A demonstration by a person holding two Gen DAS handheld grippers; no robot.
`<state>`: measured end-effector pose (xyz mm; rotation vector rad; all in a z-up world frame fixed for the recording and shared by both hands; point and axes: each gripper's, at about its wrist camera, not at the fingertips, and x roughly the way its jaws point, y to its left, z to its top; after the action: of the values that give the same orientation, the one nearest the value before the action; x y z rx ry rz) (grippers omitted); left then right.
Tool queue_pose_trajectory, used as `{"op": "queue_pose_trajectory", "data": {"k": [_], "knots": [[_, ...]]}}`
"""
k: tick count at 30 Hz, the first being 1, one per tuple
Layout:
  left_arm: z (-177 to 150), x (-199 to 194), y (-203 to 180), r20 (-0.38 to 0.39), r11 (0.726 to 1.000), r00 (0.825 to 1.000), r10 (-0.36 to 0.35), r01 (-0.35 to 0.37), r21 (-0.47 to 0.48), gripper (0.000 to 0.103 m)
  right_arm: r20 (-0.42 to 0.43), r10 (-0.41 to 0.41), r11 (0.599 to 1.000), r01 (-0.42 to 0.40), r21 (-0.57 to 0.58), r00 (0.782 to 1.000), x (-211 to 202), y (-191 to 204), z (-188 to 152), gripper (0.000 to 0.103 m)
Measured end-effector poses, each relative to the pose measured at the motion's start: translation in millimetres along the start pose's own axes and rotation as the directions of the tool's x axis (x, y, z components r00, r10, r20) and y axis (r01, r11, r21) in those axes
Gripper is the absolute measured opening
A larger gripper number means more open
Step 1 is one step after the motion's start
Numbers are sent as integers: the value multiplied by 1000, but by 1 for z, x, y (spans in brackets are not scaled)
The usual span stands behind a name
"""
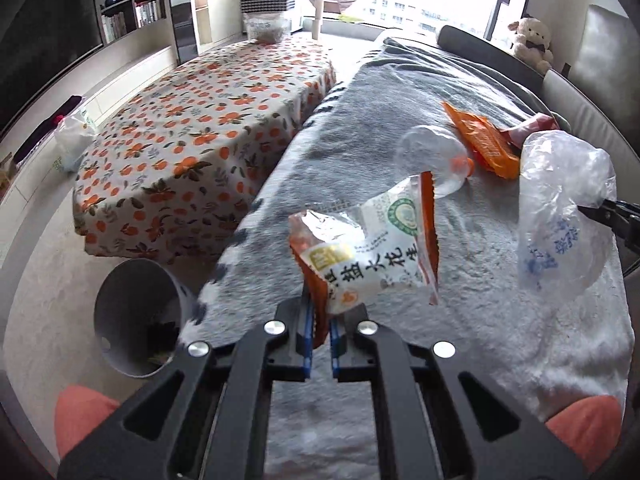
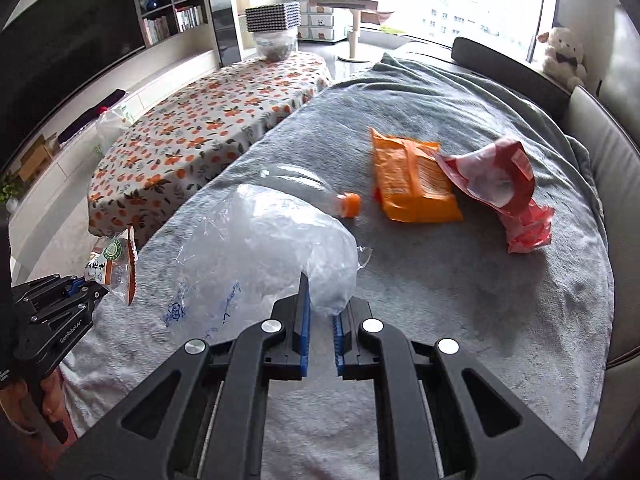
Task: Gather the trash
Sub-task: 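Carry the snack packet and plastic bag to the grey bin and open both tools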
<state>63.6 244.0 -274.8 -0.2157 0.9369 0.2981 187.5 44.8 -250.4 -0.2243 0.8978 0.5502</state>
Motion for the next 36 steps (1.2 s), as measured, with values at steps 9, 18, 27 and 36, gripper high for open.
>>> {"op": "queue_pose_trajectory", "data": {"k": [9,18,27,36], "knots": [[-36,-48,146,7,977,988,153,-150,-154,7,-2,145,980,-144,-135,989,8,138,16,9],[-79,-66,274,-54,913,961,272,-275,-301,7,-84,290,917,-302,-259,953,54,295,18,9],[-110,-49,353,-141,868,944,298,-330,-371,7,-196,302,885,-351,-305,933,117,394,10,9],[-127,-9,384,-236,864,930,281,-353,-360,7,-310,229,873,-336,-353,923,186,445,-9,10]]}}
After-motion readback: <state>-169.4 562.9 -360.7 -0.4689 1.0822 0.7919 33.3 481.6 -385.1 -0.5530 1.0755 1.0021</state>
